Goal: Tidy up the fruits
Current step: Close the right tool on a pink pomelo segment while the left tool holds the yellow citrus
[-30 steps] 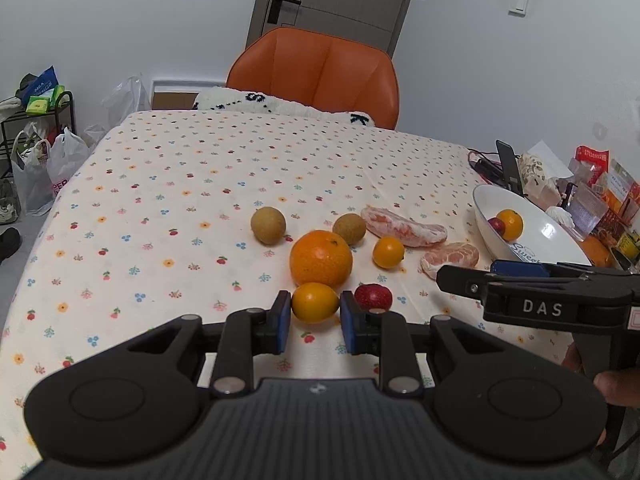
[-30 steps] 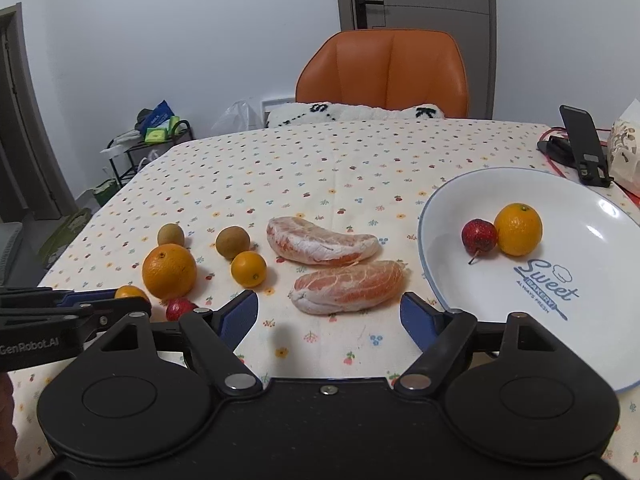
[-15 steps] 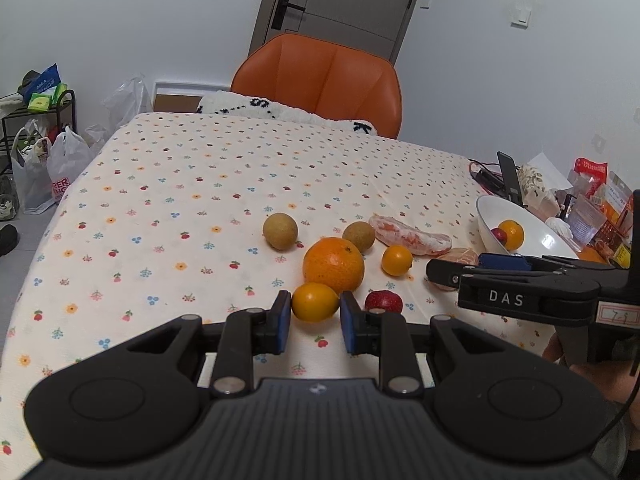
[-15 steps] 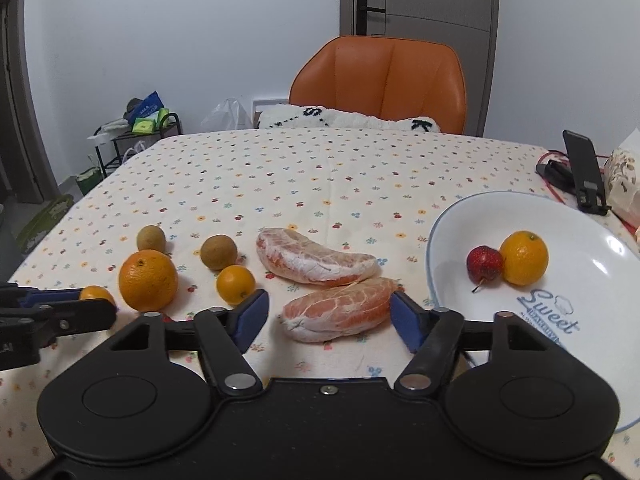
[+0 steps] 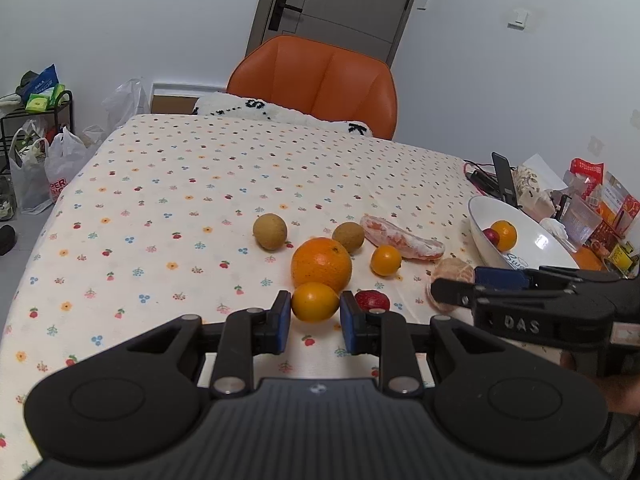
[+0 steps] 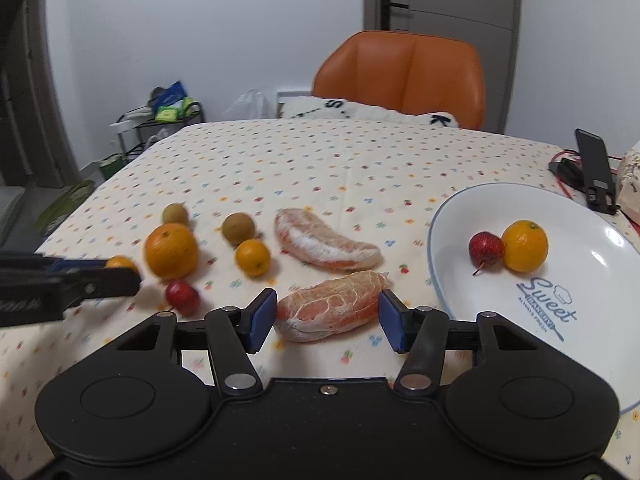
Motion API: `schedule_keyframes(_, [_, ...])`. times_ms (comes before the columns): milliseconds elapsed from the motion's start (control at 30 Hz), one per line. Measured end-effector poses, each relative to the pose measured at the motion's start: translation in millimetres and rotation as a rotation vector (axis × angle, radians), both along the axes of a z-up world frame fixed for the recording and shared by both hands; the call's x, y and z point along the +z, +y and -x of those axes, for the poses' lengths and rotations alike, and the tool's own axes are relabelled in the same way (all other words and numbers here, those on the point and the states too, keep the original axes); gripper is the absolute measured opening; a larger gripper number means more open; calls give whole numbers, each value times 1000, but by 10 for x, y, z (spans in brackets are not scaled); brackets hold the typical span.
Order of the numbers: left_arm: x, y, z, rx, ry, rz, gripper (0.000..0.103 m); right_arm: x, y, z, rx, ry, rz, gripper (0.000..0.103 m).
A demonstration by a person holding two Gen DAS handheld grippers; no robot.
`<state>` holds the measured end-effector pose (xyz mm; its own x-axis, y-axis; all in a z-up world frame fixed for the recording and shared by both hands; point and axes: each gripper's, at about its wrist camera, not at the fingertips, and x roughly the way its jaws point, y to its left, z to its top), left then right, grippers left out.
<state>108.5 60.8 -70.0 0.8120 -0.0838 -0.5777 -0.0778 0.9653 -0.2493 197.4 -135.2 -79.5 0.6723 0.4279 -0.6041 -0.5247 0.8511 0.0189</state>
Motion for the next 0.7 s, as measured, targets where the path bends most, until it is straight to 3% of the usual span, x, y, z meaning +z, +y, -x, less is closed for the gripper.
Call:
schedule_keyframes(167, [12,-57,2,-2,1,-4,25,7,-118,103,46,26,-8,53])
schedule_keyframes(467, [24,-130,-17,-6,1,-12,25,17,-290,182,19,39,-7,51])
schedule_keyframes(700, [11,-114,-14,-3,0,-7,25,39,-204,130,29,70,-50,48])
